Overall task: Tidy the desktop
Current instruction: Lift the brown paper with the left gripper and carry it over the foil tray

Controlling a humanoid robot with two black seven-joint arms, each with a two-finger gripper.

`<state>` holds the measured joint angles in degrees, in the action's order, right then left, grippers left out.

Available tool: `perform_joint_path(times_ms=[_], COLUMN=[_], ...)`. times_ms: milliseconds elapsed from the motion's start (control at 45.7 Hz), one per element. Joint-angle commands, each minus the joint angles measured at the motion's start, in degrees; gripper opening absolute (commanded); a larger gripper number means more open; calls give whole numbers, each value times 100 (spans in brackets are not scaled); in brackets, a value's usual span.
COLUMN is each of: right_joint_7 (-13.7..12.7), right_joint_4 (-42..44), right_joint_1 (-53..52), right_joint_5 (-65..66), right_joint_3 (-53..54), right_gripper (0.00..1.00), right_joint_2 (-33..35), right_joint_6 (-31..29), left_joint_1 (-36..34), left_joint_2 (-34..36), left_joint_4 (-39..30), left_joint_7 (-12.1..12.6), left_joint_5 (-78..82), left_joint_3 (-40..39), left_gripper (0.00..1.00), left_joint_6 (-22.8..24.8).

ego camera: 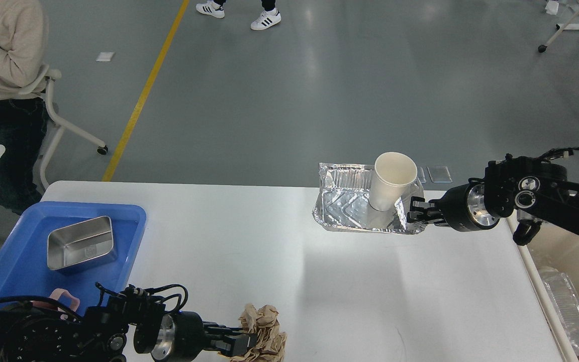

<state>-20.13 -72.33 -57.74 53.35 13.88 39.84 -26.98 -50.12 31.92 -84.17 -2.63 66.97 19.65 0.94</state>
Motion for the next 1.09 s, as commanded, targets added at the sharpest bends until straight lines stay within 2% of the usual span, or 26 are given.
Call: perform_joint_path(times_ms=[0,66,197,350,504,657,788,1073], right_joint_7=[0,0,0,0,0,0,0,0], right_joint_4=[0,0,0,0,0,17,9,9], right_joint_1=[0,0,0,0,0,0,0,0], right_joint_5=[0,0,0,0,0,0,0,0], right_joint_3=[1,1,1,1,1,1,-8,-8], right_gripper=[0,0,0,0,0,0,0,0], right_joint_2=[-28,-20,-20,7,-2,-20,7,16], right_joint_6=[9,0,0,0,9,9,9,9], left_joint_1=[2,2,-50,-542,-1411,-2378,-3020,-3970], left_joint_2=[-1,-1,51,358,1053,1589,1774,1809], left_joint_4=[5,14,-29,-310,-741,-1023,-1032,-1014], left_joint_7=[-10,-10,-19,-176,-414,-484,-484,-476], left_joint_5=[9,0,0,-35,-158,-457,-500,-1037], left_joint_3=[91,126,109,82,65,56,-14,-243], left_gripper=[7,0,0,0,0,0,0,0], left_joint_6=[3,3,3,82,337,636,855,1181])
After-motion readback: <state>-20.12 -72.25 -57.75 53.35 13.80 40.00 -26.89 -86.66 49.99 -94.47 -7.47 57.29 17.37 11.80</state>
